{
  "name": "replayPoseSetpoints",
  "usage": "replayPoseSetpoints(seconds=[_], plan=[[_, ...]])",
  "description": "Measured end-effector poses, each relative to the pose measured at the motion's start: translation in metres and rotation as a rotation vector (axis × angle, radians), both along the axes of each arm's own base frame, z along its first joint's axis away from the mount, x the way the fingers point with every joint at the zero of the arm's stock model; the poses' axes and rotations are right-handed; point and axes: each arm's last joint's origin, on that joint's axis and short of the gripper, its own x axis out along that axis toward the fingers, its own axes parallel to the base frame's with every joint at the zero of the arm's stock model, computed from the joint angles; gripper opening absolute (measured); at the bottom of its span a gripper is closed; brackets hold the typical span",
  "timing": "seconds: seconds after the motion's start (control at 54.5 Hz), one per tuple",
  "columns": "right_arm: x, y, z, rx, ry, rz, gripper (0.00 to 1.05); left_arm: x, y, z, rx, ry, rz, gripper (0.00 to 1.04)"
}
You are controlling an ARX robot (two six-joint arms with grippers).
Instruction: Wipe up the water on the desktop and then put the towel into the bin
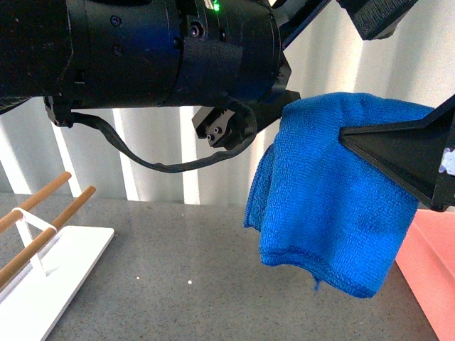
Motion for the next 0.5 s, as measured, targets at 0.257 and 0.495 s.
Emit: replayPoseSetpoints(seconds=[0.257, 0.495], plan=[[-0.001, -0.002, 0.002, -0.01, -0.013, 0.004, 0.04, -0.001, -0.002, 0.0, 0.036, -0.041, 0.094, 0.95], [-0.001, -0.005, 0.003, -0.015, -0.014, -0.003, 0.04, -0.038, 0.062, -0.02, 0.475, -0.263, 0.798, 0.59]])
